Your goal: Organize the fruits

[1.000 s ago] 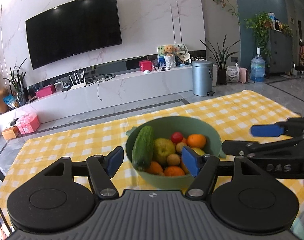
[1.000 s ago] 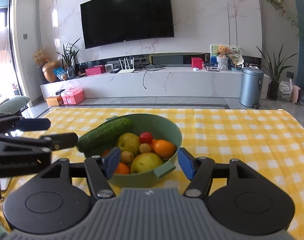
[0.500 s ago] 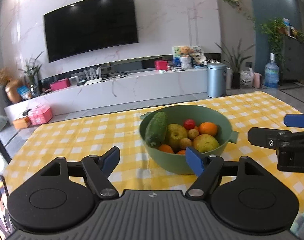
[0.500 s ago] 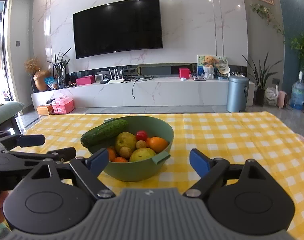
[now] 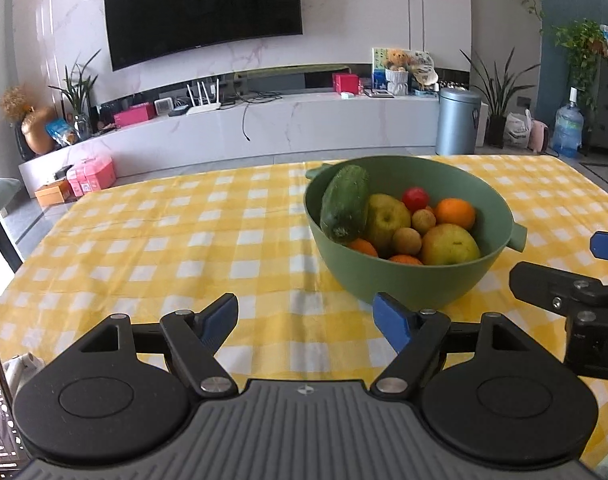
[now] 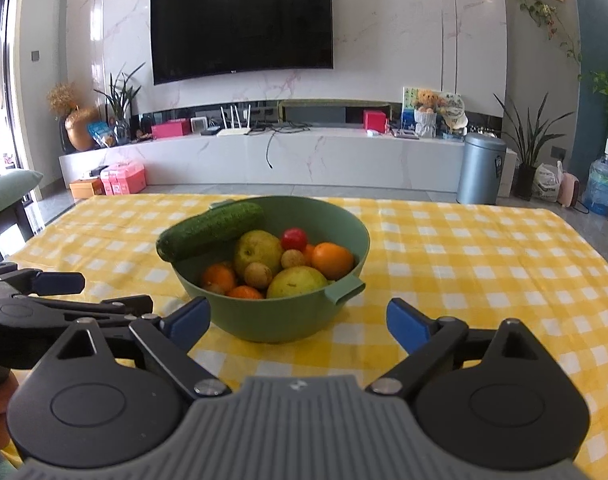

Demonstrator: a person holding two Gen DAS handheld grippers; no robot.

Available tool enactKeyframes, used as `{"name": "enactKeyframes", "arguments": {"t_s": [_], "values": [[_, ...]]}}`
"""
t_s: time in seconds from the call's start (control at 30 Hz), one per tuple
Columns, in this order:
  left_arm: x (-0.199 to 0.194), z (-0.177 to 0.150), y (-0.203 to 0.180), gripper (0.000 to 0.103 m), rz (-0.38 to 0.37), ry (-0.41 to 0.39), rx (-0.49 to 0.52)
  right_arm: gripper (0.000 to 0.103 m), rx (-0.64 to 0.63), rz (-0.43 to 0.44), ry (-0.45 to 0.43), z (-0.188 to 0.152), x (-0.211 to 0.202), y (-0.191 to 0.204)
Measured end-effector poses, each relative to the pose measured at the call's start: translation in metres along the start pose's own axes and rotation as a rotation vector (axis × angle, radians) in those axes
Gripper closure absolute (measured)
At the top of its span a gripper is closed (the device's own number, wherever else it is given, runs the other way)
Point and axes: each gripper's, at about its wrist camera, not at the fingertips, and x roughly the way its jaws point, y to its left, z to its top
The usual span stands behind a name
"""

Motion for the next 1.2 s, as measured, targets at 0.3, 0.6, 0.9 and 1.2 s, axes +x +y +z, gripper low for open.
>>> {"name": "enactKeyframes", "arguments": {"t_s": [0.3,0.6,0.9,1.2], "values": [[-0.0024,0.0006,-0.0001,0.013,-0.02,0.016,-0.004,0.011,-0.004,-0.006,0.013,-0.0012,0.0035,0.0023],[-0.0018,0.0011,0.0001,0.013,-0.021,0.016,-0.004,0.011,0.002,-0.01,0.017,-0.002,0.0039,0.0003],[-0.0032,0.0006,-0.0026,0.013,-0.025,0.02,0.006,0.011,-0.007,0.0,0.033,-0.0033,0.0079,0.0028],[-0.0027,0.0001,-0.0053,0.013,-0.039,0.03,0.02,0.011,0.026,0.01,0.05,-0.0045,0.0105,0.0007]]}}
